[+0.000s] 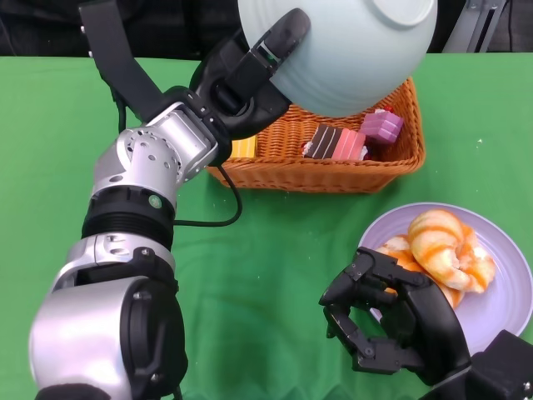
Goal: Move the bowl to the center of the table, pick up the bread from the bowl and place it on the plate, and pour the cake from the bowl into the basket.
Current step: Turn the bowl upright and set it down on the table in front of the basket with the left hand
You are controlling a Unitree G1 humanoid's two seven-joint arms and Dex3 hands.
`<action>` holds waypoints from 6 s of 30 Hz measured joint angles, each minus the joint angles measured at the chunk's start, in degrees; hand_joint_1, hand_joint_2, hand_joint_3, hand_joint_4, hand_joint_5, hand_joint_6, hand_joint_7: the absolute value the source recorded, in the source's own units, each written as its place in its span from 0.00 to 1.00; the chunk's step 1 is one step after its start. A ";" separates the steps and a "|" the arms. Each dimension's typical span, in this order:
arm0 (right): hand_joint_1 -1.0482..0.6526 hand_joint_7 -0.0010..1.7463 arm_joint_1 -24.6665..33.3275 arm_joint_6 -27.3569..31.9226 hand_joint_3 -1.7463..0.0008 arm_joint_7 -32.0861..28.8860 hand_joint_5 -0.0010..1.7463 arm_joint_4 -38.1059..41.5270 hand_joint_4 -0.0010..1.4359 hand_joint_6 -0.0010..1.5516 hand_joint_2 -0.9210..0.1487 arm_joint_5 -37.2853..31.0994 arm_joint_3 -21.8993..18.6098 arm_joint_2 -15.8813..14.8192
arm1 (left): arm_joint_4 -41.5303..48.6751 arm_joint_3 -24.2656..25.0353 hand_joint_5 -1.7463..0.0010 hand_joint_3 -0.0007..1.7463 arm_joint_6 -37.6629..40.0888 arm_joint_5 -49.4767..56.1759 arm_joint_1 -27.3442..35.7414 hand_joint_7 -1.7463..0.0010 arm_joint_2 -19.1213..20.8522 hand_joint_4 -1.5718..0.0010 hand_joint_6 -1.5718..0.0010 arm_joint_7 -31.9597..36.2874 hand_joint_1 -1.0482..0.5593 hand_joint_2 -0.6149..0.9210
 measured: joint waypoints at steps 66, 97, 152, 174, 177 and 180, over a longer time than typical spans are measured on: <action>0.57 0.70 -2.27 0.18 0.43 -1.02 0.92 -0.25 0.51 0.45 0.38 0.71 -1.03 -0.15 | -7.62 -11.97 0.09 0.53 -104.73 57.57 32.77 0.14 22.33 0.54 0.54 20.92 0.63 0.82; 0.59 0.70 -4.03 0.45 0.41 -2.22 0.91 -1.84 0.52 0.44 0.38 0.91 -1.25 -0.08 | -13.33 -45.73 0.00 0.47 -93.28 110.83 41.33 0.01 43.01 0.58 0.68 106.84 0.61 0.85; 0.59 0.69 1.97 5.50 0.39 -3.62 0.93 -11.73 0.52 0.43 0.40 0.76 -0.67 -0.79 | 0.15 -76.49 0.00 0.08 -74.57 112.57 33.56 0.04 38.80 0.69 0.71 111.63 0.51 1.00; 0.58 0.69 1.92 5.52 0.40 -3.68 0.92 -11.12 0.52 0.45 0.40 0.76 -0.86 -0.49 | 5.24 -80.03 0.46 0.00 -70.75 108.24 31.98 0.92 35.61 0.54 0.33 101.75 0.44 0.99; 0.58 0.68 1.75 5.50 0.41 -3.62 0.92 -11.04 0.52 0.44 0.39 0.77 -0.87 -0.55 | 4.61 -80.03 0.60 0.06 -70.48 107.27 31.99 0.97 35.89 0.54 0.36 98.60 0.44 1.00; 0.58 0.68 1.66 5.50 0.42 -3.58 0.92 -11.00 0.52 0.44 0.38 0.77 -0.87 -0.67 | 3.76 -80.03 0.64 0.10 -70.45 106.95 32.02 1.00 36.41 0.58 0.41 96.53 0.41 1.00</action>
